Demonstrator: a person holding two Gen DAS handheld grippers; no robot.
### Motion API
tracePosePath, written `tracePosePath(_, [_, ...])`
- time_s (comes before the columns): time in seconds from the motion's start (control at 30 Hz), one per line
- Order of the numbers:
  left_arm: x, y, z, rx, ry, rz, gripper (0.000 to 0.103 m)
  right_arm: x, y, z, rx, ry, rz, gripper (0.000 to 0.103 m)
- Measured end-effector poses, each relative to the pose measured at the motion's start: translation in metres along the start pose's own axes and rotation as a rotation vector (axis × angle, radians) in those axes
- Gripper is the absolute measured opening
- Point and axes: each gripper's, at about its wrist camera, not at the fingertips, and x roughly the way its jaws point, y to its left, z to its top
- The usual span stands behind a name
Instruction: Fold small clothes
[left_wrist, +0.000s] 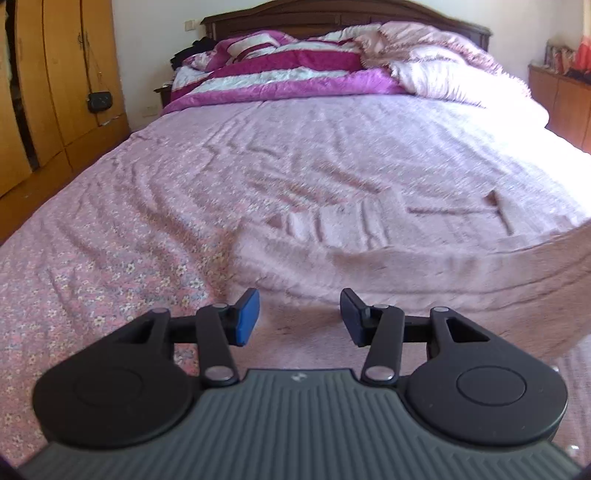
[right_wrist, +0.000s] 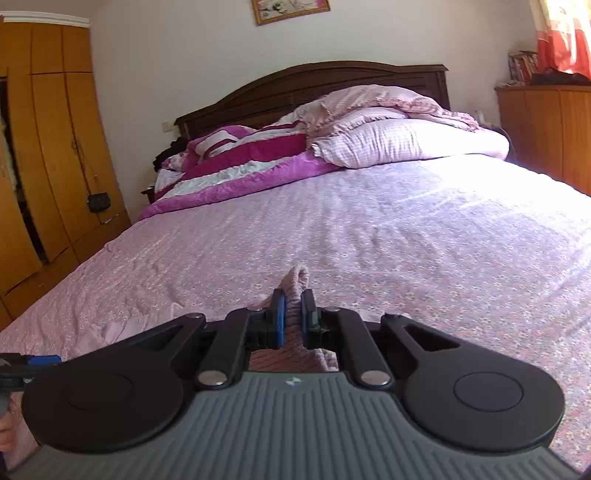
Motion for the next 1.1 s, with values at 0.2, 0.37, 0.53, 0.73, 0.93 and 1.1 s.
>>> tracePosePath(0.2, [0.009, 0.004, -0.007, -0.009, 0.007, 0.005, 0.052, 0.040, -0.016, -0.047, -0.059, 0.182, -0.147, 0.009])
tracePosePath(0.37, [0.010, 0.006, -0.006, -0.008, 0.014, 0.000, 0.052, 0.047, -0.014, -0.055, -0.077, 0.209, -0.172, 0.014])
tracePosePath(0.53, [0.010, 0.004, -0.007, -0.006, 0.013, 0.009, 0.052, 0.050, -0.023, -0.023, -0.048, 0.137, -0.154, 0.057])
tracePosePath(0.73, [0.011, 0.002, -0.008, 0.004, 0.010, 0.015, 0.052, 0.099, -0.057, -0.011, 0.034, 0.225, -0.175, 0.058])
tracePosePath(0.93, [0.011, 0.001, -0.009, 0.006, 0.004, 0.020, 0.052, 0.101, -0.070, -0.018, 0.093, 0.164, -0.146, 0.008])
tracePosePath(1.1, [0.014, -0.002, -0.010, 0.014, -0.001, 0.024, 0.052, 0.110, -0.076, -0.029, 0.061, 0.184, -0.221, 0.008])
